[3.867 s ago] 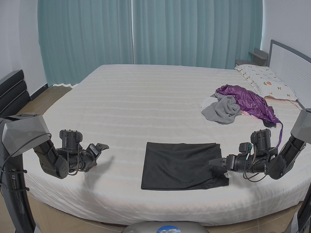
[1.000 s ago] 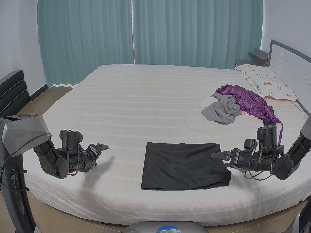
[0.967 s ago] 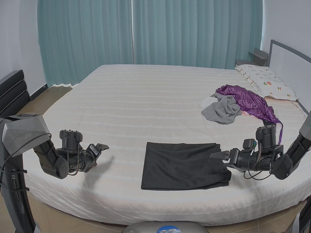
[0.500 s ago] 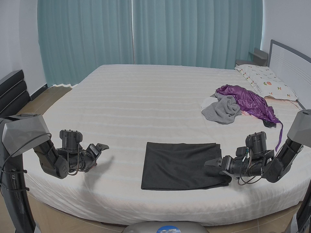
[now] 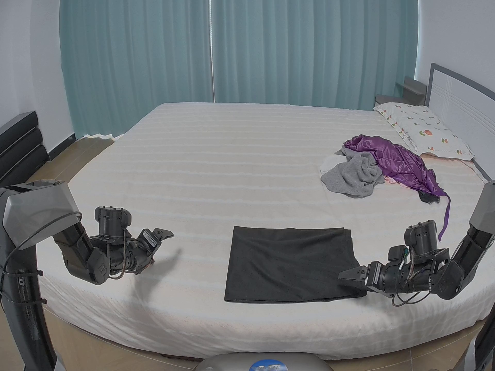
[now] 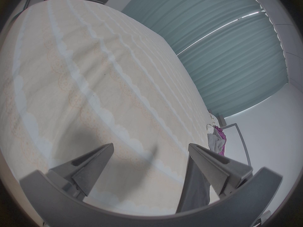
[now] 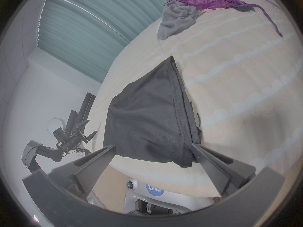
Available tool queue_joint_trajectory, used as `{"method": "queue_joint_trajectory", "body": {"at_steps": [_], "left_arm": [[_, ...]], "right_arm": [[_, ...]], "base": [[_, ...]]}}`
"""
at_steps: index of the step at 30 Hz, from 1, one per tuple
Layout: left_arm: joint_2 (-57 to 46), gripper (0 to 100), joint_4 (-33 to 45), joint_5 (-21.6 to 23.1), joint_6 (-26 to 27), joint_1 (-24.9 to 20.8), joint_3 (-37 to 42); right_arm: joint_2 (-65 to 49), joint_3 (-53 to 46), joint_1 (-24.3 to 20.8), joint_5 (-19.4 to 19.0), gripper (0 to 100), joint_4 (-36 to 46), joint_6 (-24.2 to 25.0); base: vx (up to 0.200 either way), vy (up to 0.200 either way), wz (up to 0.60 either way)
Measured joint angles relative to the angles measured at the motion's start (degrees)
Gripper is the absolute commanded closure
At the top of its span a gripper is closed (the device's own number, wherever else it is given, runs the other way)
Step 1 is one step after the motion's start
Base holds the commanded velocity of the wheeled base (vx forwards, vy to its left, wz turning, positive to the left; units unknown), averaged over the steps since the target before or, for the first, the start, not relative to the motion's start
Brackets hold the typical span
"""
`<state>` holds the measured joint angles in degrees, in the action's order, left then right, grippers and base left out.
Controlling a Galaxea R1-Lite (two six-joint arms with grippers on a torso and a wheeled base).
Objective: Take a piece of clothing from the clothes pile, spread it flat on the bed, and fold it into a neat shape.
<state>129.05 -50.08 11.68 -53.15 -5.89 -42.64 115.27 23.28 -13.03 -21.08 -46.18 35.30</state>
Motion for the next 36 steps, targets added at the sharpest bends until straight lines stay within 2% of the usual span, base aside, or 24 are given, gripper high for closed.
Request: {"method": "queue_joint_trajectory", "body": {"at_steps": [9, 19, 27, 28, 31, 36], "left_arm": [[0.0, 0, 0.1, 0.0, -0.06, 0.0, -0.05], [-0.02, 0, 0.07, 0.0, -0.16, 0.0, -0.11], [-0.05, 0, -0.12, -0.09, -0.17, 0.0, -0.11], [-0.05, 0, -0.12, -0.07, -0.17, 0.0, -0.11], [-0.09, 0, -0.15, -0.11, -0.17, -0.01, -0.11], [-0.3, 0, -0.22, -0.2, -0.17, -0.41, 0.15]], "right_arm": [[-1.35, 5.24, 1.29, 0.34, 0, 0.06, 0.55], [10.0, 19.93, 1.68, 8.96, 0, 0.04, 0.68], [18.49, 30.38, 3.0, 11.45, 0, 0.0, 1.72], [19.35, 31.56, 3.12, 11.73, 100, 0.01, 2.73], [21.41, 34.68, 3.3, 12.68, 100, 0.0, 5.83], [23.54, 36.91, 3.64, 12.92, 100, -0.05, 7.2]], "base": [[0.0, 0.0, 0.0], [0.0, 0.0, 0.0], [0.0, 0.0, 0.0], [0.0, 0.0, 0.0], [0.0, 0.0, 0.0], [0.0, 0.0, 0.0]]}}
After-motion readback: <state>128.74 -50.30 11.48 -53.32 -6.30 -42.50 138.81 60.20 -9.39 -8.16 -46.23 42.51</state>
